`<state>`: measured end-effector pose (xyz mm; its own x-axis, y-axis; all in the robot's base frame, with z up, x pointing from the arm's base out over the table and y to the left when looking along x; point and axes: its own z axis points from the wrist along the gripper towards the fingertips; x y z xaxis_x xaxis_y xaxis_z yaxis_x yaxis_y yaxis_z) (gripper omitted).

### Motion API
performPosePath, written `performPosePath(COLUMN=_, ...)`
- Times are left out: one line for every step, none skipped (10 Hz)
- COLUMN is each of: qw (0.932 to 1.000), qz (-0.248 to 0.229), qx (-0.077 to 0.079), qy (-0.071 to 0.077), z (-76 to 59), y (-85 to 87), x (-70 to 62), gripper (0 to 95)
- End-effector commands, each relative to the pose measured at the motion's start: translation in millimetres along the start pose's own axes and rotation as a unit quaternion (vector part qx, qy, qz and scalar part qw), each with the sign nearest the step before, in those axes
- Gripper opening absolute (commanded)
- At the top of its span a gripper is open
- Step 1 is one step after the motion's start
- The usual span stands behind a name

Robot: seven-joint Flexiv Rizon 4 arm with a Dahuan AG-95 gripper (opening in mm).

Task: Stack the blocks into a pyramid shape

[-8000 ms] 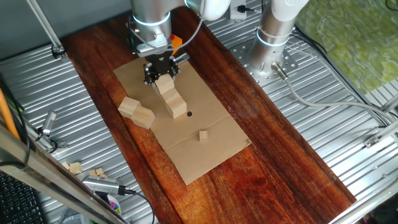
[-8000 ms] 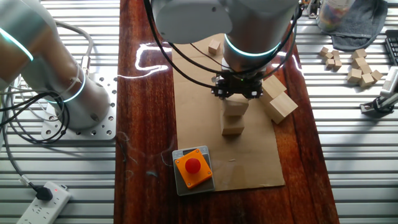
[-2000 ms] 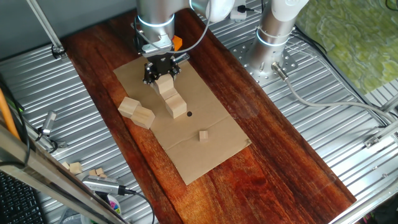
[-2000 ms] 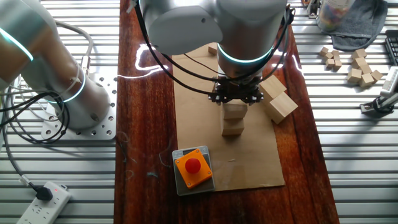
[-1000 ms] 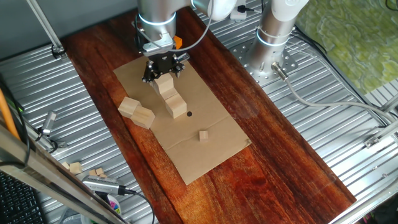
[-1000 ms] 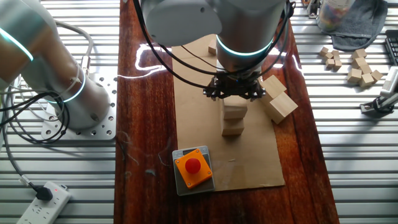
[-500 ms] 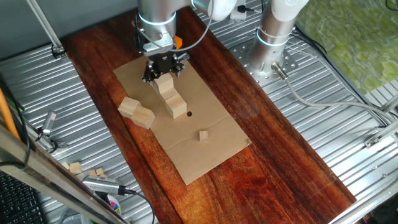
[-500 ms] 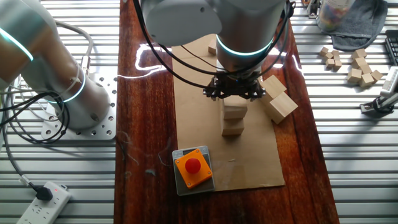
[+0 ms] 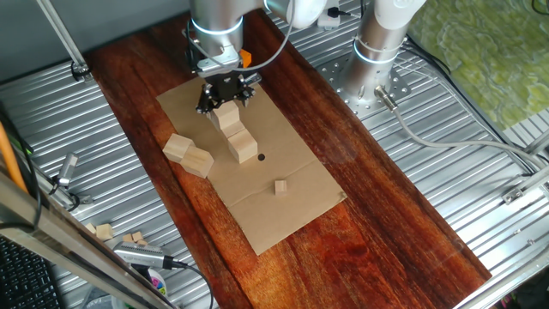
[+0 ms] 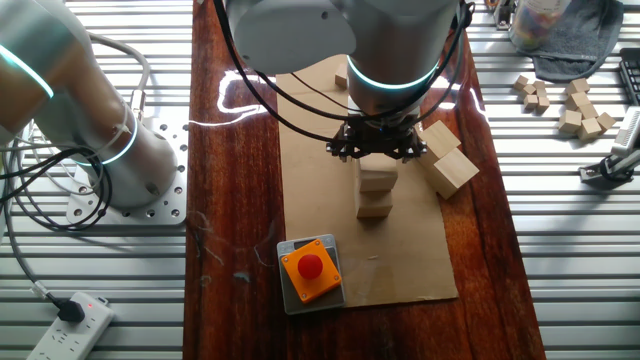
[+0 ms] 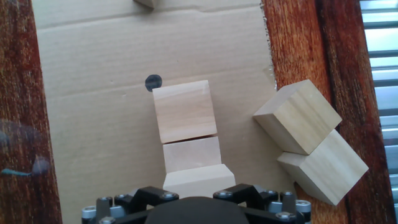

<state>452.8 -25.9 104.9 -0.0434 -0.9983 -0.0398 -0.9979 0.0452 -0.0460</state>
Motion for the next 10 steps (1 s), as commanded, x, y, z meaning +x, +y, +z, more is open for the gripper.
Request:
performPosePath(qw=1.0000, qz=0.000, qx=0.000, qy=0.000, z=-0.2, y=-0.2, x=-0.1, gripper=95.0)
performPosePath(qw=1.0000, qz=0.000, qx=0.000, qy=0.000, z=-0.2, y=-0.2, x=-0.1, gripper=95.0)
performPosePath(qw=0.9997, qz=0.020, qx=-0.011, qy=0.012, z=-19.5, y=9.4, x=1.3, gripper=95.0)
performPosePath(qw=0.9995, qz=0.026, qx=-0.013, qy=0.011, z=-21.7, y=10.2, x=1.9, gripper=76.0)
performPosePath(qw=0.9993, qz=0.033, qx=-0.014, qy=0.012, z=-28.6, y=11.9, x=3.0, gripper=76.0)
performPosePath(qw=0.9992, qz=0.033, qx=-0.014, qy=0.019, z=-39.7, y=14.9, x=3.7, gripper=76.0)
performPosePath(qw=0.9991, qz=0.034, qx=-0.014, qy=0.020, z=-42.9, y=16.9, x=3.3, gripper=76.0)
performPosePath(qw=0.9990, qz=0.036, qx=-0.016, qy=0.020, z=-47.2, y=19.3, x=3.1, gripper=76.0)
performPosePath(qw=0.9989, qz=0.038, qx=-0.018, qy=0.020, z=-51.2, y=20.0, x=4.3, gripper=76.0)
performPosePath(qw=0.9987, qz=0.044, qx=-0.018, qy=0.021, z=-59.1, y=18.4, x=8.2, gripper=76.0)
